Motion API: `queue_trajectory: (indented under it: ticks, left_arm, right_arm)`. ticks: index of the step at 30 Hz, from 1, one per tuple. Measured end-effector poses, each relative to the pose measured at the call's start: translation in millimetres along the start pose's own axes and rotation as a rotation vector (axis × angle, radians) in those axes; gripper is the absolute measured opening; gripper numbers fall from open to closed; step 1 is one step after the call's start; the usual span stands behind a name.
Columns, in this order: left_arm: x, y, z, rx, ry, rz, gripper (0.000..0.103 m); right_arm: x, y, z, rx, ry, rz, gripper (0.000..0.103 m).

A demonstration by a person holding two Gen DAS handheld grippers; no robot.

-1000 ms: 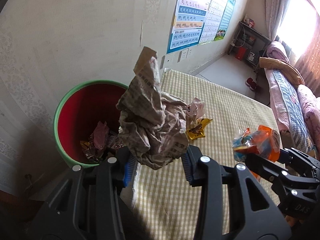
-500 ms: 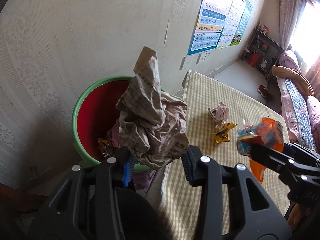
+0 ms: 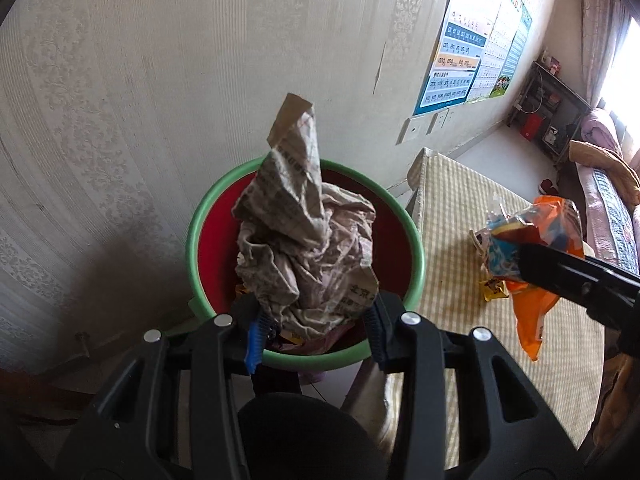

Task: Collect trash
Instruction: 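Open the right tool over the bin while the left tool releases the brown paper, then grasp the yellow-silver wrapper with the right tool while the left tool grasps the pink paper wrapper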

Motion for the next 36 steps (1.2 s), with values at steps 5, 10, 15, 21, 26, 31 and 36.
queue_trajectory:
  ticks: [5, 10, 15, 21, 26, 31, 36]
  left_arm:
    - [-11, 9, 13, 0.013, 0.010, 0.007, 0.039]
    - [-26, 15, 24, 0.045, -0.001, 0.032, 0.039]
    - [-37, 20, 29, 0.053, 0.011, 0.043, 0.040]
    - [-47, 20, 34, 0.089, 0.024, 0.059, 0.065]
    - [-43, 13, 29, 0.095, 0.007, 0.052, 0.071]
    - [-35, 2, 14, 0.106, -0.039, 0.043, 0.073]
    - [-33, -7, -10, 0.075, -0.066, 0.054, 0.073]
  right_arm:
    - [-16, 14, 7, -0.017, 0.018, 0.008, 0.057]
    - [-33, 27, 12, -0.073, 0.061, 0.025, 0.057]
    - [-47, 40, 14, -0.114, 0.083, 0.033, 0.057]
    - [-55, 55, 11, -0.184, 0.157, 0.021, 0.075]
    - [-36, 56, -29, -0.184, 0.066, -0.044, 0.077]
    - [-10, 28, -116, -0.255, -0.190, -0.072, 0.078]
    - [-15, -9, -166, -0.378, -0.260, -0.008, 0.078]
Point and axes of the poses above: each gripper's, at about its wrist camera, not at the fingertips, and x roughly against the way its jaws point, z to its left, y to its top, the point moved 9 cm from there along -x, roughly the way its jaws point, and after that the axes turned 4 degrees about z, right-handed, at the moved point
